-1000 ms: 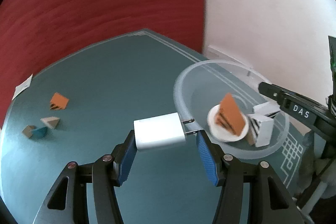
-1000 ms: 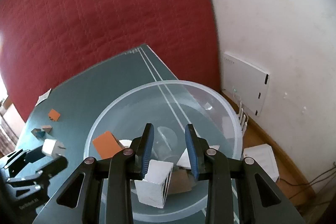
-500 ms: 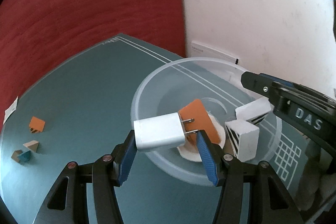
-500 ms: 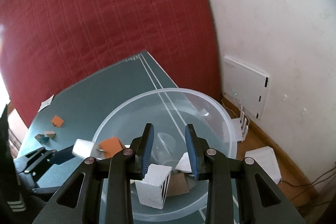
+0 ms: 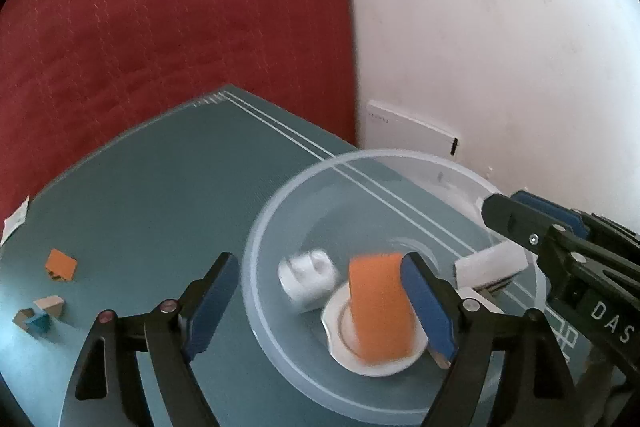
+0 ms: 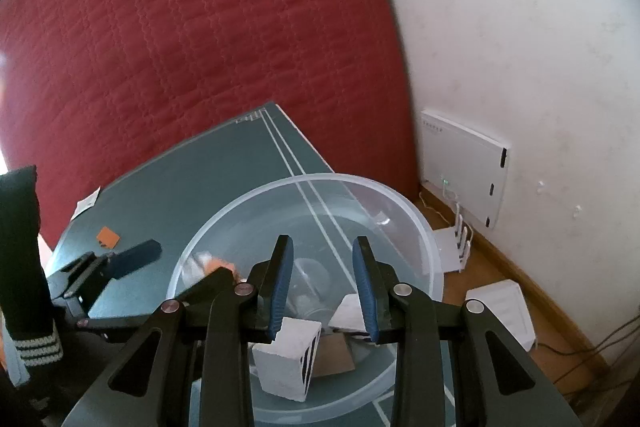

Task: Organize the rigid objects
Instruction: 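Lower the white charger into the bin and open the left tool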

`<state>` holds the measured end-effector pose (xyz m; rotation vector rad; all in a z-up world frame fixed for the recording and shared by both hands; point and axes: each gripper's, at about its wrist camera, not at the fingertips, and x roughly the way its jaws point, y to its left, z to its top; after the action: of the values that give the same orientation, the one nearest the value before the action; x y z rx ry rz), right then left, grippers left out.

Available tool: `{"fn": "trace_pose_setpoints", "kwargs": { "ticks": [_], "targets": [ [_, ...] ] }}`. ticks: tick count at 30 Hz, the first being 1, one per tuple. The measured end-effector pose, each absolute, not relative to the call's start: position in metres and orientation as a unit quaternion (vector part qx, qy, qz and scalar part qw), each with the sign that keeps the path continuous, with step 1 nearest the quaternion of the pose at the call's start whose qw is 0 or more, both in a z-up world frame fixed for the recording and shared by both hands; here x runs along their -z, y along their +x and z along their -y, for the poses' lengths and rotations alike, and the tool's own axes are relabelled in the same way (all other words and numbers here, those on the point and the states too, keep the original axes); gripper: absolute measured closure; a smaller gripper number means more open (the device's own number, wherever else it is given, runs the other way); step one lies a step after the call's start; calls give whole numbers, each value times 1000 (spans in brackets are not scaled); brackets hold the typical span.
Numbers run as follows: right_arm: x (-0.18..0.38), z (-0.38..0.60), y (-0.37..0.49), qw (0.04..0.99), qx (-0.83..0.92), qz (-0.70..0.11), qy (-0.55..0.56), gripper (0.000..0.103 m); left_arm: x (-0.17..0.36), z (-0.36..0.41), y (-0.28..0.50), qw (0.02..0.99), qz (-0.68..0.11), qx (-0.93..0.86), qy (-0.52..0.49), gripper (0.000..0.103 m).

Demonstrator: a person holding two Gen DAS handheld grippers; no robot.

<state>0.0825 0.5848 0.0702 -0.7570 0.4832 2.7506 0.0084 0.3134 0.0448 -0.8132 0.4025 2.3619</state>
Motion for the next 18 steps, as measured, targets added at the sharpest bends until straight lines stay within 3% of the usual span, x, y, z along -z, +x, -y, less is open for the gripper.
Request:
{"fn": "trace_pose_setpoints", "kwargs": {
  "ticks": [18],
  "targets": [
    [-71, -584, 83, 122, -942, -162, -267, 71, -33, -301, 2, 271, -167, -898, -303, 1]
  ]
}}
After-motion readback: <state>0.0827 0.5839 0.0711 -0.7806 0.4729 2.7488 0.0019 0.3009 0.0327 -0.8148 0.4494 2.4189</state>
